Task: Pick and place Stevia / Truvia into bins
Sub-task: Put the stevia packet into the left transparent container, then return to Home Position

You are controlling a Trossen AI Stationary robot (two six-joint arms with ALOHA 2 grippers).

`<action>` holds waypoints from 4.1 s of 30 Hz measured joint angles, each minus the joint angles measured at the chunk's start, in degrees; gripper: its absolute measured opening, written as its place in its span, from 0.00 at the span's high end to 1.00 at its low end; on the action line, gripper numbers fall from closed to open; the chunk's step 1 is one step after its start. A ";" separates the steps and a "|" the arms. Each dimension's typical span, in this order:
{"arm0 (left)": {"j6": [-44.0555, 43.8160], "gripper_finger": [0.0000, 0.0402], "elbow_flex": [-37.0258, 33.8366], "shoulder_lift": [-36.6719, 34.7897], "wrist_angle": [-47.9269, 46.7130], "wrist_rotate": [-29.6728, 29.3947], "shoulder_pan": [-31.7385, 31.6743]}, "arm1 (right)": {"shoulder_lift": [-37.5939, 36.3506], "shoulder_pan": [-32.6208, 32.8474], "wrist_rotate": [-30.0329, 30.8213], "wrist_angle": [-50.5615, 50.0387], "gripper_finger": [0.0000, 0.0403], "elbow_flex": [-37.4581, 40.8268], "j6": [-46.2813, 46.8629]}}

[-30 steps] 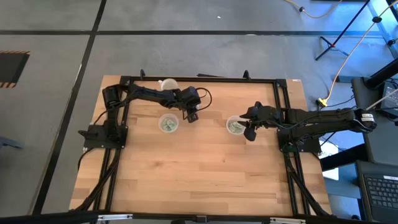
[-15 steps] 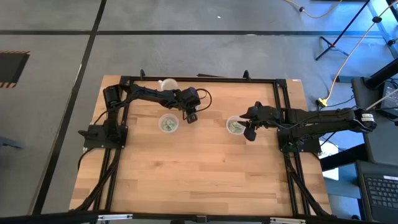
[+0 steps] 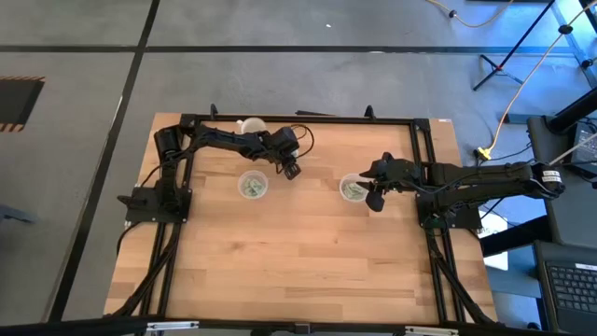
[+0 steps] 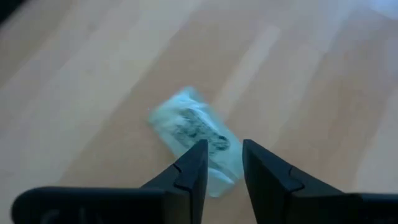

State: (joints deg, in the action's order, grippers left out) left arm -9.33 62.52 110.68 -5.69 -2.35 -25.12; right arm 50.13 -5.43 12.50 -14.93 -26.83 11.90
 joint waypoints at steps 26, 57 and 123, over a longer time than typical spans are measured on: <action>3.62 0.74 0.28 3.28 1.18 -2.33 0.37 | 0.00 0.00 0.01 0.01 0.64 0.00 -0.09; 9.95 0.99 -0.11 -16.49 -16.04 2.51 8.02 | 0.00 0.00 0.01 -0.36 0.64 0.00 -0.11; 6.57 0.84 -27.56 -68.84 -11.92 0.03 10.66 | -13.54 -3.58 -1.46 -1.85 0.64 0.00 -0.90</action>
State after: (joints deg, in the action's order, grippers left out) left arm -2.76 34.96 41.84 -17.61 -2.32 -14.47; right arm 36.59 -9.02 11.04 -16.78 -26.83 11.00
